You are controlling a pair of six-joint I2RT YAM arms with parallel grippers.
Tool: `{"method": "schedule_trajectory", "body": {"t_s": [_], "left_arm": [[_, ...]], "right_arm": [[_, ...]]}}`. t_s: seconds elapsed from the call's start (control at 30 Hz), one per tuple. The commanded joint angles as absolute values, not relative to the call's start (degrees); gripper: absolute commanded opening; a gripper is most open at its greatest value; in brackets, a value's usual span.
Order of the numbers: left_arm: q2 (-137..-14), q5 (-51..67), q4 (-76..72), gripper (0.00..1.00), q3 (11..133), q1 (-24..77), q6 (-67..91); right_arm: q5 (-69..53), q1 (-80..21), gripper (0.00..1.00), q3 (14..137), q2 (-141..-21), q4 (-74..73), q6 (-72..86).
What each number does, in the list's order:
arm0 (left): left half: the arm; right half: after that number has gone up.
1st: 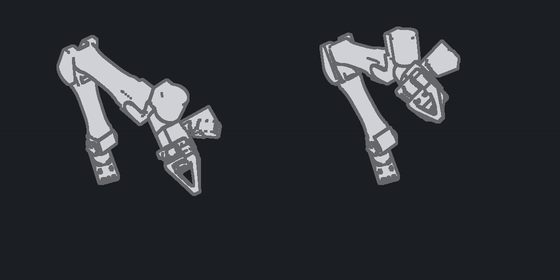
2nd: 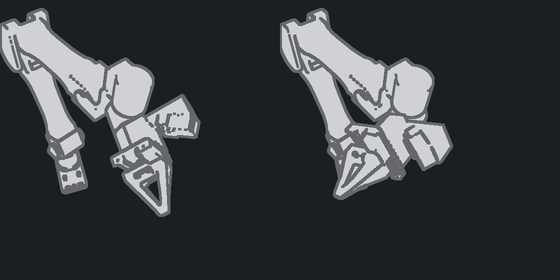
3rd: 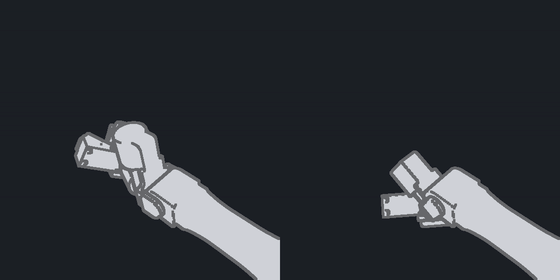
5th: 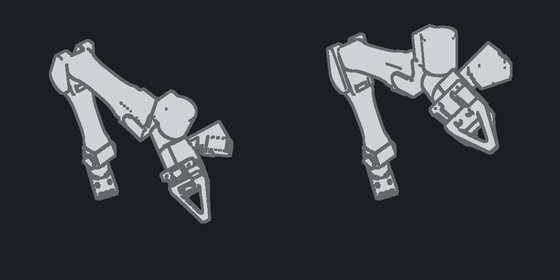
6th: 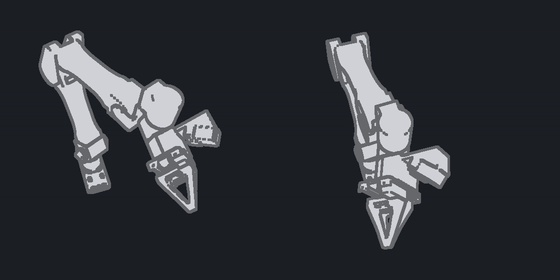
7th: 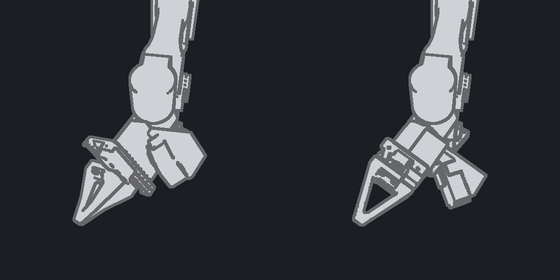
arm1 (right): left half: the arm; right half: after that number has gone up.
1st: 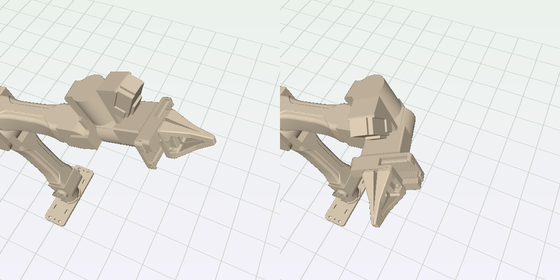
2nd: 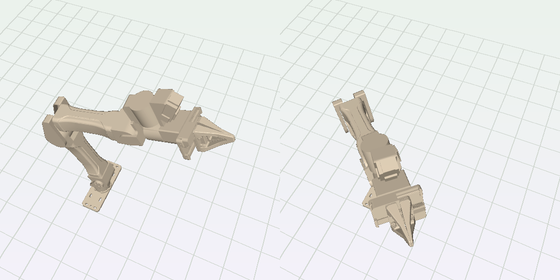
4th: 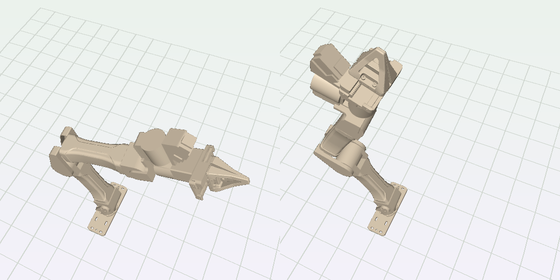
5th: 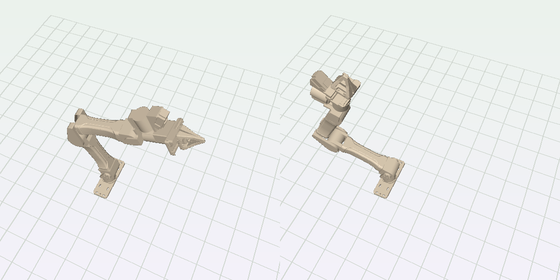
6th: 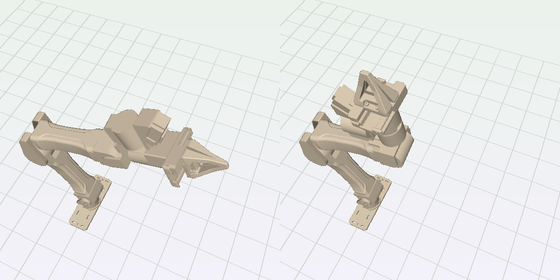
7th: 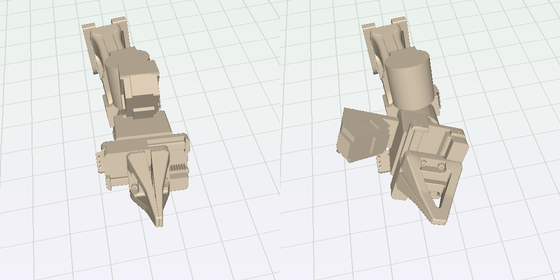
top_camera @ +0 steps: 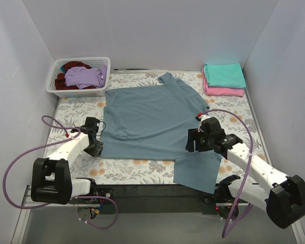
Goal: Fold and stack the t-shirts
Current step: Flatten the tshirt out
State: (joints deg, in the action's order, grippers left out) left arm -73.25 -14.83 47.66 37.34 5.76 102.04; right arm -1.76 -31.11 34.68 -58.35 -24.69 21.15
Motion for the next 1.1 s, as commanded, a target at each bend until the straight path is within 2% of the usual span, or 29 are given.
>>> {"method": "schedule_trajectory", "body": {"t_s": [0.0,0.33,0.73,0.9,1.07], "left_arm": [[-70.32,-20.21,47.29,0.0,39.63,5.8,100.11],[-68.91,-22.76,41.05,0.0,40.52,5.8,91.59],[-72.86,-18.81,35.42,0.0,42.36,5.63,86.58],[-69.97,-18.81,35.07,0.0,41.66,5.45,85.96],[-68.12,-18.11,34.45,0.0,41.4,5.27,85.52]], "right_arm": [[-0.96,-25.78,0.74,33.93,-57.3,-28.12,21.97],[-2.73,-10.74,0.71,31.64,-58.71,-30.23,20.39],[4.92,-7.82,0.7,39.71,-72.33,-29.08,17.58],[8.87,-7.82,0.72,44.38,-68.3,-38.9,19.94],[5.81,-7.21,0.69,40.09,-61.27,-45.61,24.07]]}}
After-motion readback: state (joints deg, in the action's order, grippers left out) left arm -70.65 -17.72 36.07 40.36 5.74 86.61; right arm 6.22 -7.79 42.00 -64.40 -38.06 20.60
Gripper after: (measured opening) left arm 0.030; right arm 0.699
